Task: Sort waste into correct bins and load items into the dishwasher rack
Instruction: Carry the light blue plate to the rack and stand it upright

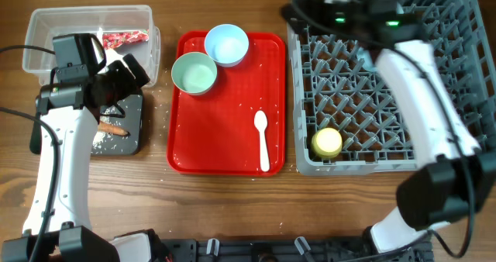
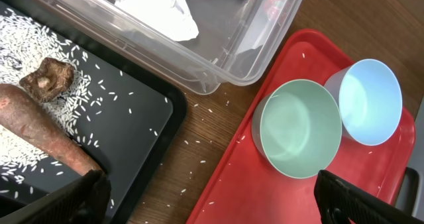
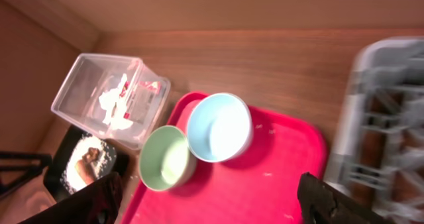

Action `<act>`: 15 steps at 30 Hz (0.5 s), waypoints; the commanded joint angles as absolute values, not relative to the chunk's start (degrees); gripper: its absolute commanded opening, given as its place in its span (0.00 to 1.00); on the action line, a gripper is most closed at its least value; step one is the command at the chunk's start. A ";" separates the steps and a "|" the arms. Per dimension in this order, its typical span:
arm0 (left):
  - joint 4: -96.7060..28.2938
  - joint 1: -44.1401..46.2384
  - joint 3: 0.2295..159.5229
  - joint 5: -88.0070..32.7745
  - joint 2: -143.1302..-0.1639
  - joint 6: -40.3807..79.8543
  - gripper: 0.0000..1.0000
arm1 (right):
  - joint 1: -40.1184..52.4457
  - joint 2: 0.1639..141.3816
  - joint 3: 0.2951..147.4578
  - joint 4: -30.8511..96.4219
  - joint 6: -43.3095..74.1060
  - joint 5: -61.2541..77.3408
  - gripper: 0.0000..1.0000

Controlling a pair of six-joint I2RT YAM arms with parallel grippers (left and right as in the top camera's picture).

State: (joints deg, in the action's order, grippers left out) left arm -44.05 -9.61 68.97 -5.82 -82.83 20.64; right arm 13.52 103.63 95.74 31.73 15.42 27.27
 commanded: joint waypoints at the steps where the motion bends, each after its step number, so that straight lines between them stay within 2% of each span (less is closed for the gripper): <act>1: -43.99 -9.91 69.38 -5.67 -82.61 20.32 1.00 | 21.43 109.54 95.92 28.84 28.93 10.46 0.84; 7: -43.97 -9.91 69.38 -5.67 -82.61 20.32 1.00 | 28.51 118.91 95.92 21.96 37.01 -3.25 0.74; 15: -43.99 -9.91 69.38 -5.67 -82.63 20.32 1.00 | 28.67 129.05 95.92 18.00 42.22 -3.51 0.60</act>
State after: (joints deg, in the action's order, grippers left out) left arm -44.07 -9.61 68.97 -5.82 -82.83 20.64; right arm 28.69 125.62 95.72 19.94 39.68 -1.85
